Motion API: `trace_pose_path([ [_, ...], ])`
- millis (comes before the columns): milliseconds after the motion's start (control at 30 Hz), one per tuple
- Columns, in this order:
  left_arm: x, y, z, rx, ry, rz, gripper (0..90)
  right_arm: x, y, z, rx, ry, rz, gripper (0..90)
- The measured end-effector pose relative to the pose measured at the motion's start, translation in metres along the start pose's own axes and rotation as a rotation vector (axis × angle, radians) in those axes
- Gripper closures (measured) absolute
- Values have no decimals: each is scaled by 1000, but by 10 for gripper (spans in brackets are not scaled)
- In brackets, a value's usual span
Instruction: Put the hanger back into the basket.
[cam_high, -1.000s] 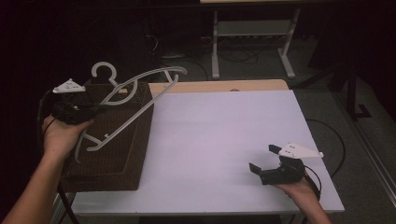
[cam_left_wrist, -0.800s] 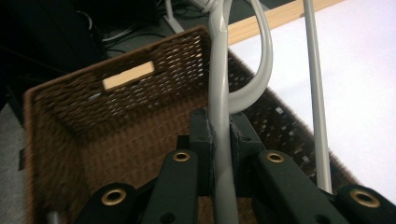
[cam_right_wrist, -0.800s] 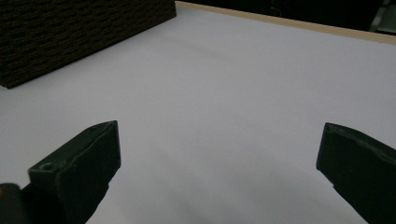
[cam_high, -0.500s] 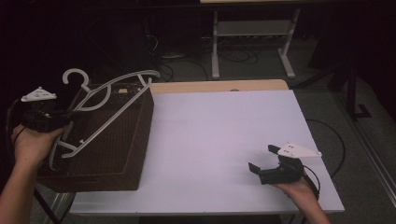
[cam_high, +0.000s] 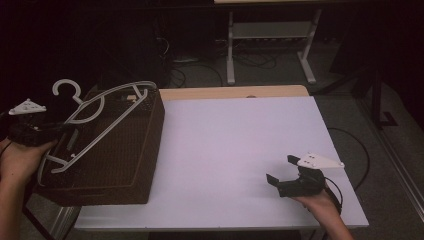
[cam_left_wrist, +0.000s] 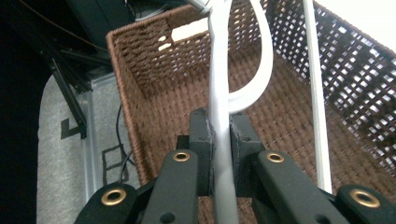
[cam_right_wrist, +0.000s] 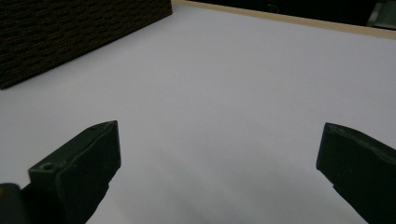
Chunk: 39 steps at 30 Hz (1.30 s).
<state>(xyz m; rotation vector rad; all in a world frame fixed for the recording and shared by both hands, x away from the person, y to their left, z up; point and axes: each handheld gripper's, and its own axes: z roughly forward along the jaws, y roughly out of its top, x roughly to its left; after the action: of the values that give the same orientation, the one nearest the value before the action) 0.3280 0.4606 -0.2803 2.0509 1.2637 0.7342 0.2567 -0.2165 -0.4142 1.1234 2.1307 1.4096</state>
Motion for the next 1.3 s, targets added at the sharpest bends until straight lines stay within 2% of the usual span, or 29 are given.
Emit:
trace_pose_path([
  [167, 3, -5, 8, 36, 4, 24, 825, 1, 1, -1, -2, -2, -2, 0],
  [233, 3, -6, 12, 39, 11, 17, 824, 0, 1, -1, -7, -7, -2, 0],
  [367, 5, -8, 18, 70, 30, 33, 824, -1, 1, -2, -3, -10, 5, 0],
  [1000, 0, -18, 42, 143, 5, 38, 808, -1, 1, -2, -11, -15, -1, 0],
  [1067, 1, -20, 43, 134, 9, 7, 764, -1, 1, -3, -12, -15, -2, 0],
  [1100, 2, -20, 42, 127, 14, -2, 698, 0, 1, -3, -13, -15, -1, 0],
  [1133, 2, -20, 41, 125, 14, -2, 642, 0, 1, -3, -13, -15, 2, 0],
  [1300, 2, -20, 38, 89, -3, -26, 510, 0, 1, -2, -14, -14, -1, 0],
])
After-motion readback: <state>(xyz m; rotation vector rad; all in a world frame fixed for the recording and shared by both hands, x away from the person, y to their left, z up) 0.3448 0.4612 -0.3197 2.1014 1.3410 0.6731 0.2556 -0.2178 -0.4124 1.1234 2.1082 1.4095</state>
